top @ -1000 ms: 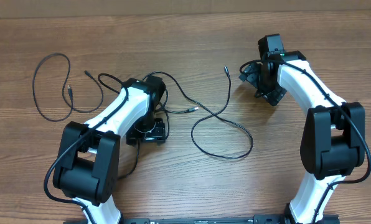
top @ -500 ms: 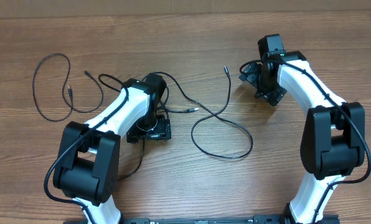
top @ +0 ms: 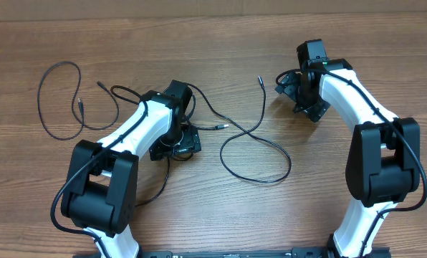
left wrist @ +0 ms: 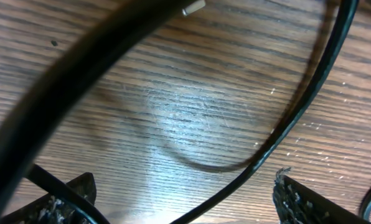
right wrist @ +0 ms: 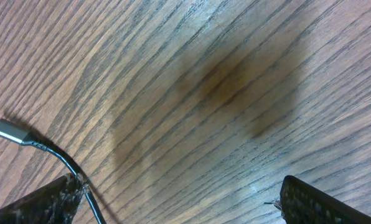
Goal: Untangle cables
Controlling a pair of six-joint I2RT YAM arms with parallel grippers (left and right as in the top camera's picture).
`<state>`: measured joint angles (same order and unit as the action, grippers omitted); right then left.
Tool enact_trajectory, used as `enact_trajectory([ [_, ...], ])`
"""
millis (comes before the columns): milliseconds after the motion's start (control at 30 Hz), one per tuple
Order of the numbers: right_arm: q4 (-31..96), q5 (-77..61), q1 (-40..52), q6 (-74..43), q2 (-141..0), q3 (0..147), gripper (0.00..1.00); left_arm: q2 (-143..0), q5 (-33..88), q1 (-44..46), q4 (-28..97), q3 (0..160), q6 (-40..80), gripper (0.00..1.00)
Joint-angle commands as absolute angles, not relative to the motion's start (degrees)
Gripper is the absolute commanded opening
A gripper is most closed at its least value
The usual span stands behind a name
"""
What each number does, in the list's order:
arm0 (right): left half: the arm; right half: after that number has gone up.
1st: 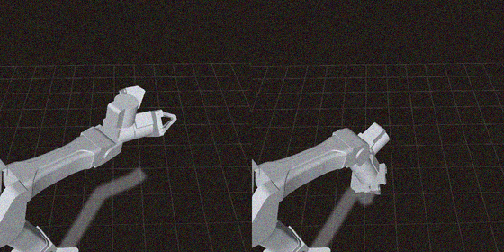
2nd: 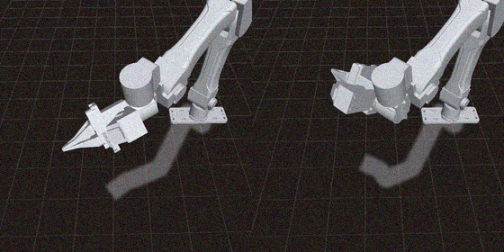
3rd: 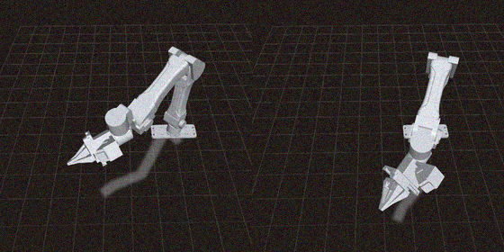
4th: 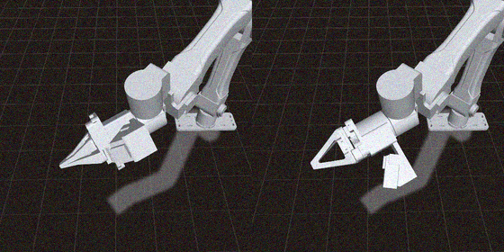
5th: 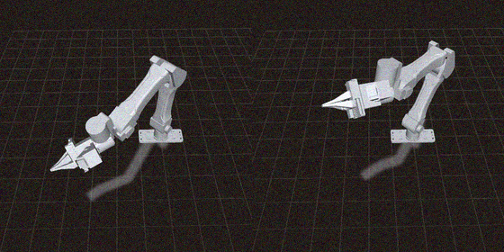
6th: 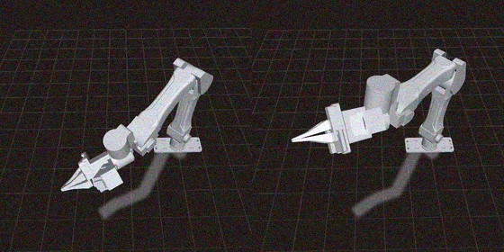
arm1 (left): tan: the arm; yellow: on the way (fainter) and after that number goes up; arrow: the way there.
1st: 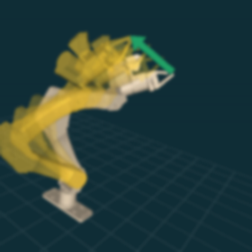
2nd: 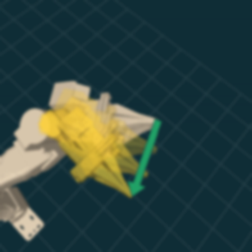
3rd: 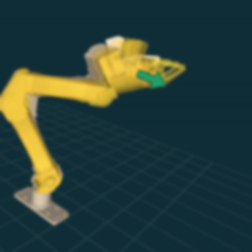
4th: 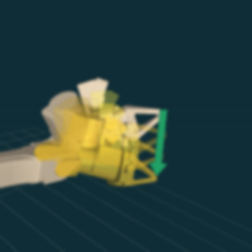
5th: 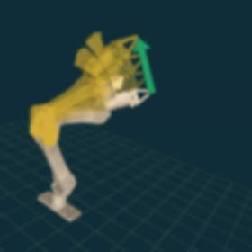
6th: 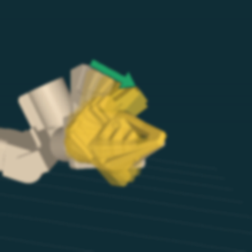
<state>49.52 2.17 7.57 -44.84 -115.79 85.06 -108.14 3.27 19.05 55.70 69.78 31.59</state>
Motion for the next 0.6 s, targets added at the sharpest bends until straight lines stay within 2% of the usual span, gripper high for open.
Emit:
enact_trajectory([
  [0, 49.36, 2.94, 7.64, -44.53, -115.85, 85.36, 1.00, -108.42, 4.08, 19.16, 54.92, 69.47, 33.06, 0.87],
  [67, 49.36, 2.94, 7.64, -44.53, -115.85, 85.36, 1.00, -108.42, 4.08, 19.16, 54.70, 69.47, 33.06, 0.76],
  [200, 49.36, 2.92, 7.64, -44.53, -115.85, 85.36, 1.00, -108.42, 4.03, 19.16, 54.54, 69.47, 33.04, 0.48],
  [267, 49.36, 2.94, 7.64, -44.53, -115.85, 85.36, 1.00, -108.42, 4.05, 19.16, 54.48, 69.47, 33.04, 0.44],
  [400, 49.36, 2.92, 7.64, -44.53, -115.85, 85.36, 1.00, -108.44, 4.01, 19.18, 54.41, 69.47, 33.04, 0.45],
  [533, 49.39, 2.94, 7.64, -44.53, -115.85, 85.36, 1.00, -108.44, 4.05, 19.18, 54.35, 69.47, 33.04, 0.30],
  [567, 49.36, 2.94, 7.64, -44.53, -115.85, 85.36, 1.00, -108.44, 4.08, 19.16, 54.37, 69.47, 33.04, 0.16],
])
